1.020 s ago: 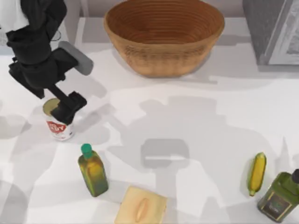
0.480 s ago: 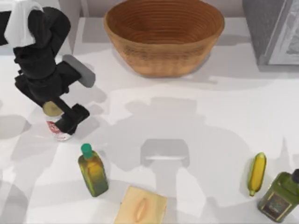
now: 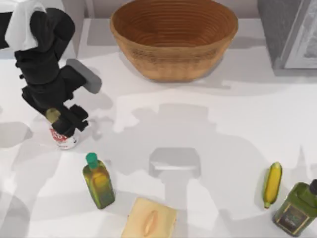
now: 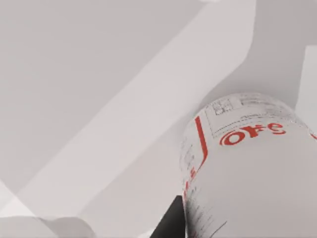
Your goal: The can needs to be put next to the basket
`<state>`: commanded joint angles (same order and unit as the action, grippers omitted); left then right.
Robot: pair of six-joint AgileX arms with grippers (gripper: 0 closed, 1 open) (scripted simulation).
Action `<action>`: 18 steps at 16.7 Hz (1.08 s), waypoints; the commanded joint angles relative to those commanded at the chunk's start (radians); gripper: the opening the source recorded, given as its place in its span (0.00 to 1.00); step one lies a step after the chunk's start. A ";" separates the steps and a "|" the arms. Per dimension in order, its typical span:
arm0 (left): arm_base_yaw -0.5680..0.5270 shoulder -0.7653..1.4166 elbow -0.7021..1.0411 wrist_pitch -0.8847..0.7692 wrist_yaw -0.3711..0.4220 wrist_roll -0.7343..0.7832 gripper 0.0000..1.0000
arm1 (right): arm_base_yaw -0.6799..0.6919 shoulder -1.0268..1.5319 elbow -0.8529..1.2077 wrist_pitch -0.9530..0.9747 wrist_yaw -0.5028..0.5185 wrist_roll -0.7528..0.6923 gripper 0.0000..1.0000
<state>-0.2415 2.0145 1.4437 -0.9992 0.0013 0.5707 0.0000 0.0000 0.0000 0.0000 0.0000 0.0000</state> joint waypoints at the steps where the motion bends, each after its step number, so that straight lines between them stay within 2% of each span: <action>1: 0.000 0.000 0.000 0.000 0.000 0.000 0.25 | 0.000 0.000 0.000 0.000 0.000 0.000 1.00; 4: 0.000 0.000 0.000 0.000 0.000 0.000 0.02 | 0.000 0.000 0.000 0.000 0.000 0.000 1.00; 5: 0.000 0.000 0.000 0.000 0.000 0.000 0.00 | 0.000 0.000 0.000 0.000 0.000 0.000 1.00; 14: 0.000 -0.002 0.000 -0.001 0.000 -0.001 0.00 | 0.000 0.000 0.000 0.000 0.000 0.000 1.00; 18: -0.043 0.030 0.052 -0.027 -0.001 -0.104 0.00 | 0.000 0.000 0.000 0.000 0.000 0.000 1.00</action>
<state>-0.2849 2.0447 1.4959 -1.0259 0.0000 0.4671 0.0000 0.0000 0.0000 0.0000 0.0000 0.0000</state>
